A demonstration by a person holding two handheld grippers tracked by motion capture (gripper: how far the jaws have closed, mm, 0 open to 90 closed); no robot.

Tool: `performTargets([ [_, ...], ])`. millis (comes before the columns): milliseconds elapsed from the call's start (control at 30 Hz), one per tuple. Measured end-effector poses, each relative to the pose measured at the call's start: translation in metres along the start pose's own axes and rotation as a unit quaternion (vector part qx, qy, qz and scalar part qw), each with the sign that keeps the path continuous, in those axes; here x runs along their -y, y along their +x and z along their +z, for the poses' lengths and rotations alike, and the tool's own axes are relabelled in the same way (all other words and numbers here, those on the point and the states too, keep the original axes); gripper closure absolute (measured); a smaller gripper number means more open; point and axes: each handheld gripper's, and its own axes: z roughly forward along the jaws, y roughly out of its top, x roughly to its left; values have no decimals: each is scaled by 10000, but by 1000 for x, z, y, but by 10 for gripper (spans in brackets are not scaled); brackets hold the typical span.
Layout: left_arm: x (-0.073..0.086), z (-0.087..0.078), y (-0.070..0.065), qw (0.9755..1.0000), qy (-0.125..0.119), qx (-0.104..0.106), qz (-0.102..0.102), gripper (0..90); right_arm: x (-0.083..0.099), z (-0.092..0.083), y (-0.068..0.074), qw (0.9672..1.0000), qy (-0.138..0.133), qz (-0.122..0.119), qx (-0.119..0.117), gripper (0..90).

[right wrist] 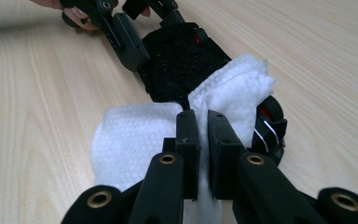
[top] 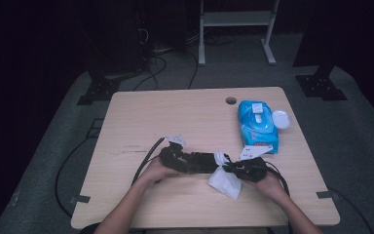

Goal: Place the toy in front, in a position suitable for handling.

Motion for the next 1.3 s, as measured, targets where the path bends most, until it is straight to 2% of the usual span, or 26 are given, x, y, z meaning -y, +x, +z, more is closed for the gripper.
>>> performTargets([
  [400,0,-1,4,9996,-54,214,-198,284,2,0,-1,10000,-52,-32,19,837],
  [600,2,-3,11,9972,-99,527,-525,270,3,0,1,9998,-65,-193,-5,837],
  [800,1,-2,10,9978,-95,369,-546,336,3,0,0,9998,-75,-203,-10,837],
  [867,0,-1,9,9980,-127,248,-560,357,2,0,2,9996,-62,-282,-12,837],
  [933,0,-1,8,9986,-112,166,-480,360,2,0,2,9995,-64,-301,-20,837],
  [1000,0,0,4,9995,-82,11,-301,369,2,0,3,9995,-77,-305,1,836],
  [1067,2,0,2,9994,-137,-19,-312,369,2,0,2,9996,-82,-262,21,836],
  [1100,4,0,0,9994,-241,-79,-223,369,2,-1,3,9997,-91,-246,19,836],
  [1133,4,0,0,9994,-241,-79,-223,369,3,-1,3,9997,-92,-245,36,836],
  [1200,4,0,-6,9991,-335,-267,6,370,3,-2,4,9997,-99,-224,66,837],
  [1233,4,0,-6,9991,-335,-267,6,373,3,-2,4,9997,-99,-224,66,837],
  [1267,3,0,-10,9983,-400,-397,144,373,3,-2,3,9997,-108,-188,72,837],
  [1300,3,1,-15,9964,-488,-572,397,404,4,-4,-1,9997,-131,-81,208,837],
])
